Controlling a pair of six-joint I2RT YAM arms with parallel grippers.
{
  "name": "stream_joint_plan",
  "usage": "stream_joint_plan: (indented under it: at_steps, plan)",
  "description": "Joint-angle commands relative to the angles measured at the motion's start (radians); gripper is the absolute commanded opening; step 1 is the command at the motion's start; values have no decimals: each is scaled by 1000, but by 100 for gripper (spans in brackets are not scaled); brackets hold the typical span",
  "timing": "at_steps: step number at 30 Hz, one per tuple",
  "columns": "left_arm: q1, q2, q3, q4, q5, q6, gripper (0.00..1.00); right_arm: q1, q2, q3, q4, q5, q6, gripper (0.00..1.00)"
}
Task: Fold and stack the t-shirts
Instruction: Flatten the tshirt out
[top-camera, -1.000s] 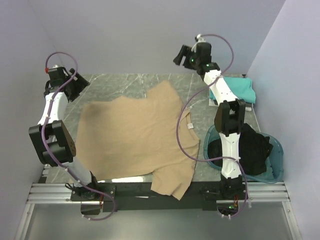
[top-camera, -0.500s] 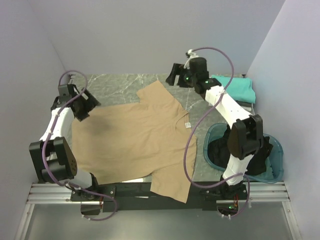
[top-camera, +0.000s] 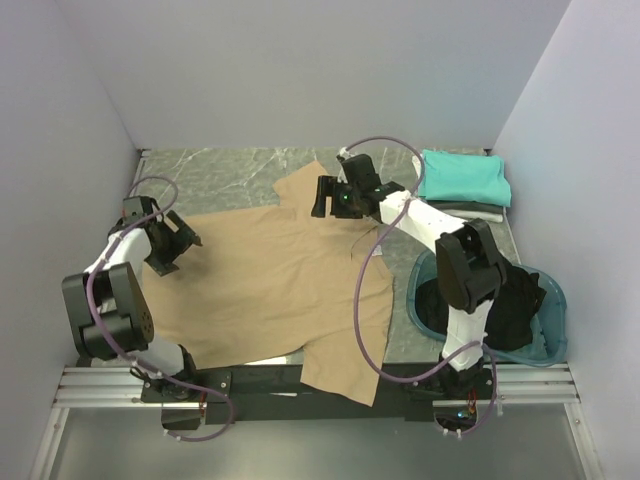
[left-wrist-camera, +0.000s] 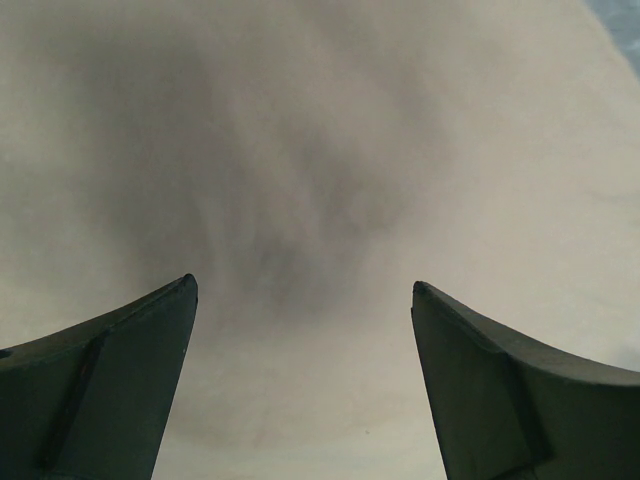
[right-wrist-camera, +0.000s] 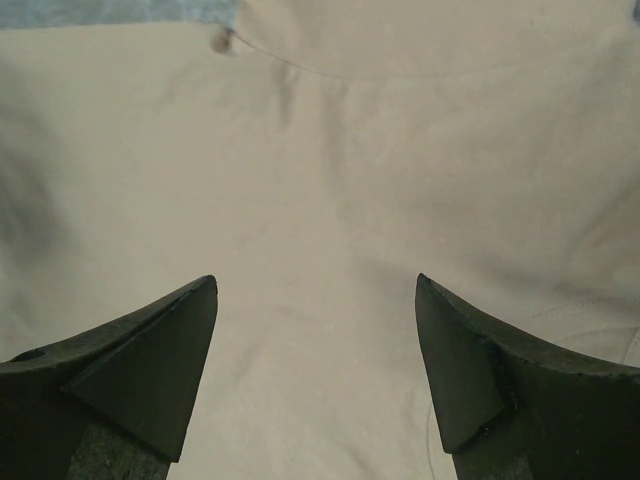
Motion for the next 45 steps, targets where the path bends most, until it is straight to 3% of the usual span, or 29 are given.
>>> stream_joint_plan:
  at_steps: [1, 21, 36, 45]
  plan:
    - [10, 66, 0, 57, -5, 32, 93, -7, 65, 60, -36, 48, 27, 86]
    - [17, 384, 203, 96, 21, 62, 91, -126, 327, 232, -168, 25, 102, 85]
    - [-91, 727, 654, 1, 33, 65, 90, -228, 530, 618, -337, 14, 116, 84]
    - [-135, 829, 838, -44, 62, 55, 90, -290, 593, 718, -371, 11, 116, 84]
